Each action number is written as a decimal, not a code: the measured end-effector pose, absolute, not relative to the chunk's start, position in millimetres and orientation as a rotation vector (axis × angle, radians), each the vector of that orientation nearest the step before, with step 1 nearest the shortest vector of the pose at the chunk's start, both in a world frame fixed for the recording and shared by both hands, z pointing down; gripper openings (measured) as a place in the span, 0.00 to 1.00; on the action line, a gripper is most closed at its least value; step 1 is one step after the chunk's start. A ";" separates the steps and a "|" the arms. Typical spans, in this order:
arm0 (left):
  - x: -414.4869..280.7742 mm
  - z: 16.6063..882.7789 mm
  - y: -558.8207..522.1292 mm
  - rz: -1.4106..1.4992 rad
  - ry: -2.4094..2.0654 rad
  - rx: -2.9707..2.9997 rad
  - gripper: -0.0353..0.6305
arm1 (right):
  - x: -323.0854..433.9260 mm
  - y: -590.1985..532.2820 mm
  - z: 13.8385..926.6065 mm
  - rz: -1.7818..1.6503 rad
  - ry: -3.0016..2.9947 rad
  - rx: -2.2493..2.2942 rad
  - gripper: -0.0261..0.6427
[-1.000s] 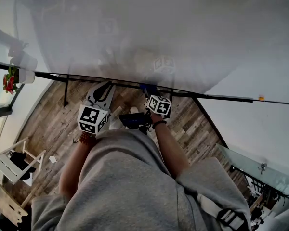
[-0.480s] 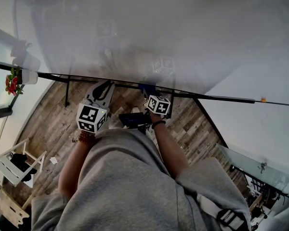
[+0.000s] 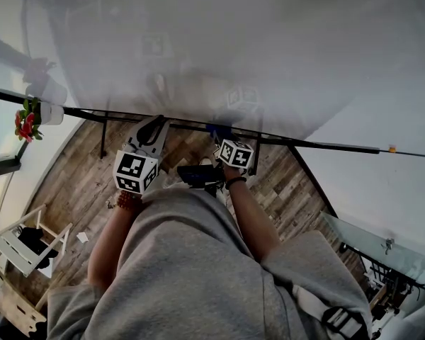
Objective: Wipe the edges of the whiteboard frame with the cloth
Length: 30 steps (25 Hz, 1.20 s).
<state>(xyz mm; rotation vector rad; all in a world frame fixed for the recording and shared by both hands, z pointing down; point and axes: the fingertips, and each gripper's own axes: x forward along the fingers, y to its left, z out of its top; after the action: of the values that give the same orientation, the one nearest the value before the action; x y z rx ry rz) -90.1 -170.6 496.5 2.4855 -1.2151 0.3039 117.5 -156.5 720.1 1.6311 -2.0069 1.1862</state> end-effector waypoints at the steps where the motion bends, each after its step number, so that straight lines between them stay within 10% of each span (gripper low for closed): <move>1: -91.9 495.3 -170.4 0.302 -1.218 2.483 0.14 | 116.2 -156.5 719.2 1.184 -2.006 1.627 0.21; 30: -167.1 500.1 -177.1 0.253 -1.286 2.438 0.14 | 47.6 -170.1 718.2 1.156 -2.041 1.586 0.21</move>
<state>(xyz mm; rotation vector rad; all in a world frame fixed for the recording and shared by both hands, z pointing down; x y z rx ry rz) -167.1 -177.1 500.1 2.4383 -1.2860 0.2531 47.6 -170.1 718.2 1.5864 -2.0410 1.1557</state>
